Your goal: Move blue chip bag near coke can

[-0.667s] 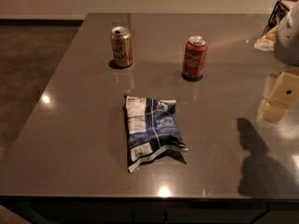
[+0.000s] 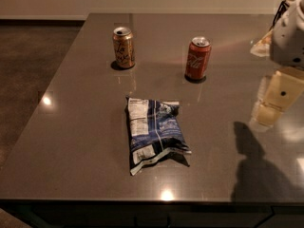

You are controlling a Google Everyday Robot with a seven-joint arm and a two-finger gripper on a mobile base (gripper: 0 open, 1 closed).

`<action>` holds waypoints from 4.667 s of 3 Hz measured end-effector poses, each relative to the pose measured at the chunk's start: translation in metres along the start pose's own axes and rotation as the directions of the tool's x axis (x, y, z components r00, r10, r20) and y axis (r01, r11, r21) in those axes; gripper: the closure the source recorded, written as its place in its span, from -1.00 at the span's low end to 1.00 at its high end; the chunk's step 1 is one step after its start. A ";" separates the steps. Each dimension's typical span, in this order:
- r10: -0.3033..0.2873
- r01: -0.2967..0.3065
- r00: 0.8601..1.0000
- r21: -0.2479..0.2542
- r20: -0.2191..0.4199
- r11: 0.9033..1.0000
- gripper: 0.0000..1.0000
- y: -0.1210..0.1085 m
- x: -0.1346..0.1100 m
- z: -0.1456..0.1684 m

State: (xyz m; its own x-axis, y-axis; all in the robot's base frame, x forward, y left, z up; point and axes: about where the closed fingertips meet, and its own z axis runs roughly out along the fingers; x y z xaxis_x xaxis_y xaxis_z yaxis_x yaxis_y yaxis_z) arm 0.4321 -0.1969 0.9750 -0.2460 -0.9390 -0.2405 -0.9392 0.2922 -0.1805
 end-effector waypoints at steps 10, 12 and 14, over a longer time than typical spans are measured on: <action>0.313 -0.312 0.950 -0.033 0.016 0.949 0.25 0.076 -0.123 0.143; 0.347 -0.348 0.937 0.036 0.039 0.937 1.00 0.031 -0.098 0.102; 0.372 -0.373 0.928 0.093 0.032 0.923 1.00 -0.020 -0.057 0.075</action>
Offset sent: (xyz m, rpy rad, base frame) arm -0.0345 0.1017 -0.0434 0.1633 0.0512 -0.1726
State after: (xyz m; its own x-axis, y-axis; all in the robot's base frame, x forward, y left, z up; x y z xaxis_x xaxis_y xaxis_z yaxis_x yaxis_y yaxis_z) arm 0.4830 -0.1358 0.9205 -0.5696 -0.7567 -0.3208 -0.7530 0.6369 -0.1653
